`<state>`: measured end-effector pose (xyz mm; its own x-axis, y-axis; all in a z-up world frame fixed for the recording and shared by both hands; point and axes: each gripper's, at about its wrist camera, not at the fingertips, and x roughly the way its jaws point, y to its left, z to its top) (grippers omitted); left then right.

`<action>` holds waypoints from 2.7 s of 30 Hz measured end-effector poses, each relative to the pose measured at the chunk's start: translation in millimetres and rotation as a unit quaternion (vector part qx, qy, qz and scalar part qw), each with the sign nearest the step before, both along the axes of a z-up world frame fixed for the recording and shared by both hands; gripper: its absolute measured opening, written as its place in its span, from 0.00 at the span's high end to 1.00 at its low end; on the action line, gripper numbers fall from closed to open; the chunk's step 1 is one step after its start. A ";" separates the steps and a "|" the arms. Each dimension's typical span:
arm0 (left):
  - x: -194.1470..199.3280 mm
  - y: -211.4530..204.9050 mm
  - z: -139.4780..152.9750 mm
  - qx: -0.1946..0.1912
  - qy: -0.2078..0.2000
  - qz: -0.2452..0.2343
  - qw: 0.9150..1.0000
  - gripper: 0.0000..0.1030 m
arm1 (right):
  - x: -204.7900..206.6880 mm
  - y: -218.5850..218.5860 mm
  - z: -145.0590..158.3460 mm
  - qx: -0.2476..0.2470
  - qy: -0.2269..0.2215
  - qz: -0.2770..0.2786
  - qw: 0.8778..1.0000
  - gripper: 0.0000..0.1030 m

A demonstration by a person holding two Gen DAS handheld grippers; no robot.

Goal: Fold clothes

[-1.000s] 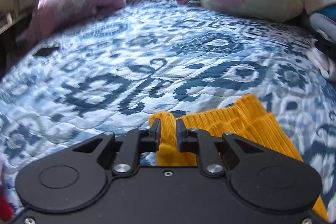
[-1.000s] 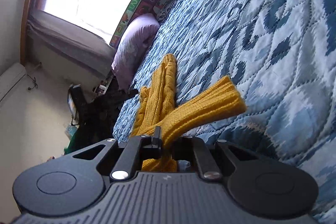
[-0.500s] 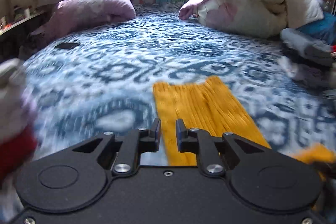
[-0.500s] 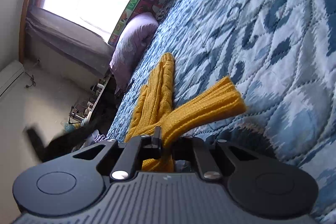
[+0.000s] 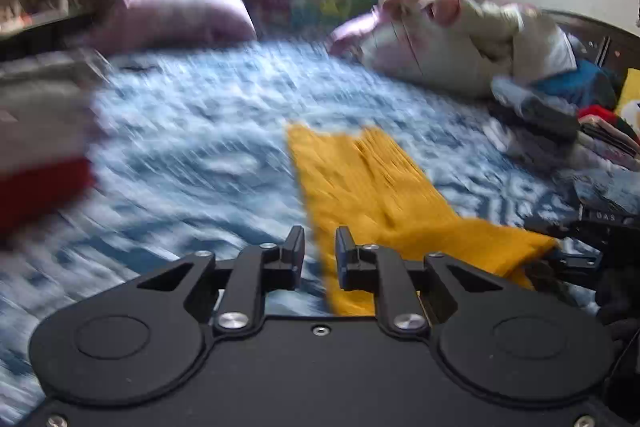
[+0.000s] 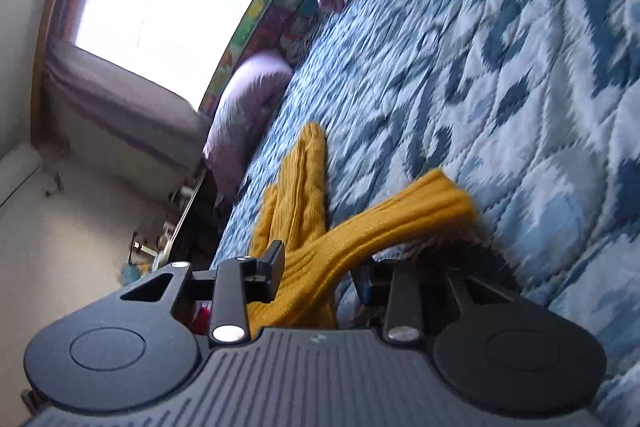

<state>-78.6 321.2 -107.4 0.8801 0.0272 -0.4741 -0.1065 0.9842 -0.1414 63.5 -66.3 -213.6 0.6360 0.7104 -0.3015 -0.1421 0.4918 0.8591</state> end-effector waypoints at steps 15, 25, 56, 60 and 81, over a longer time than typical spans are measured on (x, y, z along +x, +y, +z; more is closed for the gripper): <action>-11.3 -52.1 -37.0 0.044 0.005 -0.153 0.987 0.80 | 2.4 16.7 37.9 -0.083 -0.016 -0.033 0.996 0.90; -21.0 -61.5 -50.4 0.108 -0.005 -0.211 0.972 0.54 | 8.1 58.7 116.8 -0.161 -0.073 -0.010 0.984 0.90; 21.3 41.0 -90.6 -0.309 0.088 -0.169 0.932 0.79 | 143.5 314.7 89.7 -0.393 -0.034 0.164 0.904 0.90; 23.3 42.7 -92.3 -0.320 0.094 -0.167 0.928 0.79 | 149.5 322.6 79.8 -0.392 -0.032 0.174 0.903 0.85; 9.1 72.9 -53.2 -0.262 0.020 -0.119 0.957 0.79 | -8.1 239.9 97.4 -0.381 -0.234 0.243 0.861 0.73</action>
<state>-69.5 394.1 -160.6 0.8122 -0.4236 -0.4012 0.0969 0.7760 -0.6232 55.5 173.6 -116.2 0.4980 0.6358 -0.5898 -0.7327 0.6723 0.1061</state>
